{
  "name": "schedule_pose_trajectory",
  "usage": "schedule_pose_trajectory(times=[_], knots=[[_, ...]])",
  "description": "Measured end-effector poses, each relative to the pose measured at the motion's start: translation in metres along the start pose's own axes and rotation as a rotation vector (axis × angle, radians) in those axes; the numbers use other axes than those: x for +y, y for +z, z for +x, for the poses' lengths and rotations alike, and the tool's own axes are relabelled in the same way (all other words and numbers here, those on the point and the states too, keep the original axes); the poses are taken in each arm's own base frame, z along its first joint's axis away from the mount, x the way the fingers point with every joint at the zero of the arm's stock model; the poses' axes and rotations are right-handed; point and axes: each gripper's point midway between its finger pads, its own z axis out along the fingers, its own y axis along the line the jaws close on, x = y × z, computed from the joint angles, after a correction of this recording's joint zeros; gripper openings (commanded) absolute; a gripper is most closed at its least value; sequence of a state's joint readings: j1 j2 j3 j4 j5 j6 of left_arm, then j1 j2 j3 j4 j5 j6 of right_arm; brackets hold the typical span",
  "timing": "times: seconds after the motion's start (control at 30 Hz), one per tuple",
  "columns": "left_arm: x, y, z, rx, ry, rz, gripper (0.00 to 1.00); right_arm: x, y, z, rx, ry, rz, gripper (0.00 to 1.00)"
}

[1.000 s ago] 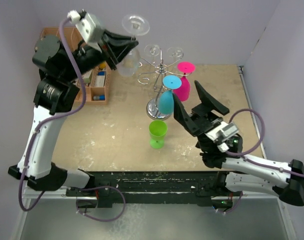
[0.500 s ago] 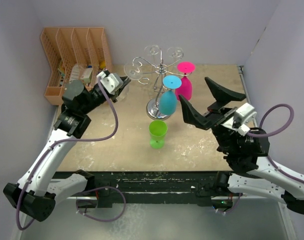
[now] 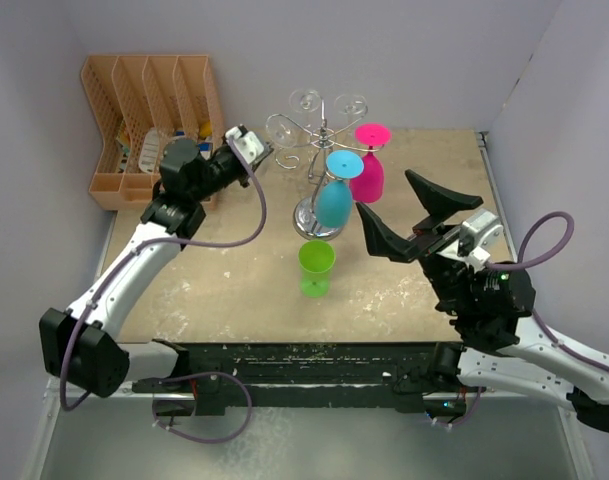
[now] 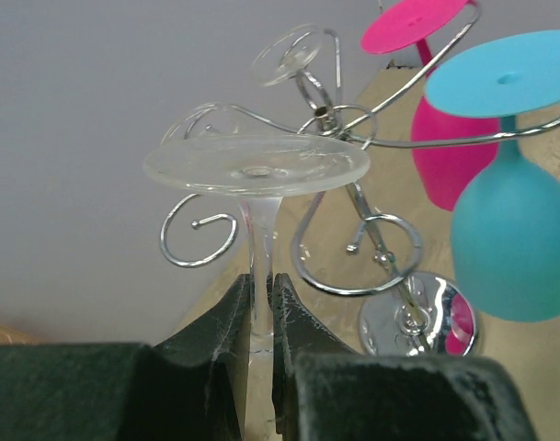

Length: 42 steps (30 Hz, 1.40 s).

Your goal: Place the wine glass upside down on the wine glass rack

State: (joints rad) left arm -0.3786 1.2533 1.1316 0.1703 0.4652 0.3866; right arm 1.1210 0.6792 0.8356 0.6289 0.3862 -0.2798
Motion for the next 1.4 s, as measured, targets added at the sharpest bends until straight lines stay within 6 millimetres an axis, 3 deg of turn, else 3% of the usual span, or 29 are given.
schedule_pose_trajectory(times=[0.2, 0.3, 0.73, 1.17, 1.4], knots=[[0.035, 0.012, 0.012, 0.039, -0.009, -0.035, 0.00, -0.002, 0.000, 0.011, 0.040, -0.013, 0.022, 1.00], [0.043, 0.013, 0.015, 0.045, -0.010, -0.037, 0.00, -0.004, 0.000, 0.013, 0.048, -0.015, 0.032, 1.00], [0.014, 0.014, 0.034, 0.063, -0.068, 0.082, 0.00, -0.007, 0.001, 0.018, 0.065, -0.019, 0.055, 1.00], [0.010, 0.032, 0.061, 0.067, -0.154, 0.084, 0.00, 0.005, 0.010, 0.066, 0.192, -0.087, 0.065, 1.00], [0.006, 0.033, 0.061, 0.027, -0.162, 0.085, 0.00, -0.009, 0.006, 0.060, 0.189, -0.062, 0.135, 1.00]])
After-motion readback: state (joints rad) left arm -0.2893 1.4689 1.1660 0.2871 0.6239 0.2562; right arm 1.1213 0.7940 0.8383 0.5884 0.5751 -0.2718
